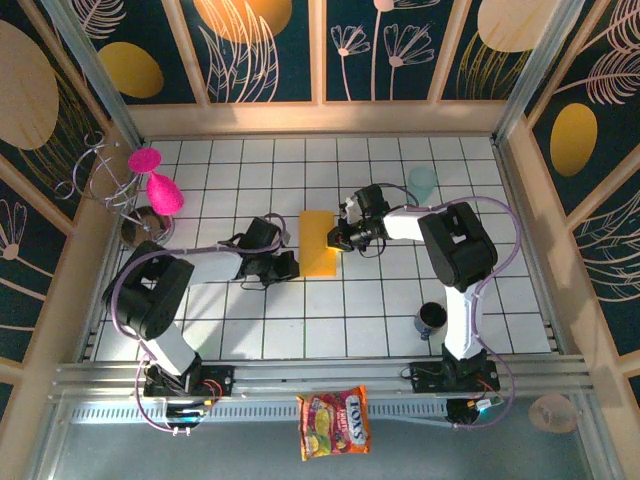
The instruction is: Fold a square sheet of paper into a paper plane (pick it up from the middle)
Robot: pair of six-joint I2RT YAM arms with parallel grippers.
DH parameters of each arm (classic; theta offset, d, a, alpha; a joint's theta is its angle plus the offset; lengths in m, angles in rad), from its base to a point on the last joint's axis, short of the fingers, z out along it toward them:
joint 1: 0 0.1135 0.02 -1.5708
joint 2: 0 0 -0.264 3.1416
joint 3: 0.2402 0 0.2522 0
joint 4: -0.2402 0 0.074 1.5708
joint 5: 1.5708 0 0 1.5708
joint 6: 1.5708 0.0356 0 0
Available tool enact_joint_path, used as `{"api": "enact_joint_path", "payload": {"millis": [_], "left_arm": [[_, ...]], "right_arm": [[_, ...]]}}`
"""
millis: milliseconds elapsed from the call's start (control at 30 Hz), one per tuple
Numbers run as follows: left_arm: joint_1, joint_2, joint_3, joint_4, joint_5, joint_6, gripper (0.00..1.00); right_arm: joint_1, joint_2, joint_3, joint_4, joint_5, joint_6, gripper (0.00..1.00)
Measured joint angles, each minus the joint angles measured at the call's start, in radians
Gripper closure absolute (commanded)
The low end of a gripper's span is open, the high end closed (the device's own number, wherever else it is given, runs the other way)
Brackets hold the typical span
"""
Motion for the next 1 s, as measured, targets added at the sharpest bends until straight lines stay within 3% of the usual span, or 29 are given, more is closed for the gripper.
{"api": "enact_joint_path", "payload": {"millis": [200,467,667,1000], "left_arm": [[-0.021,-0.077,0.075,-0.052,-0.015,-0.033,1.0],[-0.066,0.143,0.221,0.008,0.011,-0.044,1.0],[-0.061,0.167,0.165,0.036,0.017,-0.028,1.0],[-0.061,0.019,-0.036,0.124,0.002,-0.026,1.0]], "right_arm": [[0.0,0.0,0.0,0.0,0.0,0.0,1.0],[-0.001,0.0,0.0,0.0,0.0,0.0,1.0],[-0.002,0.0,0.0,0.0,0.0,0.0,1.0],[-0.002,0.0,0.005,-0.008,0.0,0.0,1.0]]}}
